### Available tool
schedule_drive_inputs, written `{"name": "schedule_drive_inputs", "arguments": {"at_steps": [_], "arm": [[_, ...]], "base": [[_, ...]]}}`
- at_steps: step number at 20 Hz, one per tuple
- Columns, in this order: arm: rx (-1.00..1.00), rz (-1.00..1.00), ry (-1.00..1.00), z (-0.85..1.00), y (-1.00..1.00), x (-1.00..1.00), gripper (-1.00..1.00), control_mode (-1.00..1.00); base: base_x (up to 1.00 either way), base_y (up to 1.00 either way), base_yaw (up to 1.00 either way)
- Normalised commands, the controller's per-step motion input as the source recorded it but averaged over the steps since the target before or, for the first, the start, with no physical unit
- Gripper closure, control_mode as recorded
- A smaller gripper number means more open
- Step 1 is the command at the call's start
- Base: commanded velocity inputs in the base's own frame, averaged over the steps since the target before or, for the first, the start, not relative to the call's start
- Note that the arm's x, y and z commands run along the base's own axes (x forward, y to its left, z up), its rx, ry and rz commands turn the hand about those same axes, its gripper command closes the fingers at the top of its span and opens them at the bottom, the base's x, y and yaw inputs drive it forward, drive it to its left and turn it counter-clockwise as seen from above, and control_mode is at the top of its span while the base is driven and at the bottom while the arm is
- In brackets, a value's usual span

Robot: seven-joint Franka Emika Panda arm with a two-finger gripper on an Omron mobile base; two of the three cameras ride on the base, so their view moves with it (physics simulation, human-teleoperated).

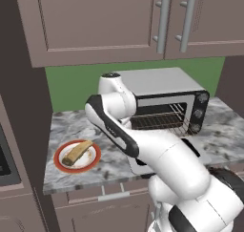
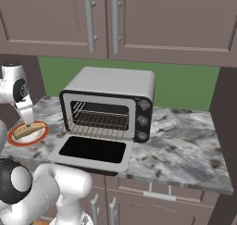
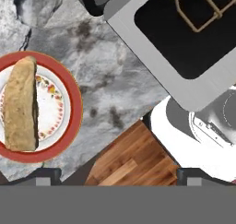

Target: Pull the toaster oven rack outwards. Pick up the baguette from the plate and place it on the toaster oven rack. Close the toaster oven door fully and set the temperature to the lowest setting.

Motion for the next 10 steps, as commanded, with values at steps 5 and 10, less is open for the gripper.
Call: {"name": "schedule_drive_inputs", "arguments": {"at_steps": [5,10], "arm": [[0.0,-0.06,0.03,-0.61,0.32,0.09,-1.0,-1.0],[0.0,-0.14,-0.11,-0.38,0.19,0.1,-1.0,-1.0]], "base": [[0.0,0.0,0.0],[0.0,0.0,0.0]]}}
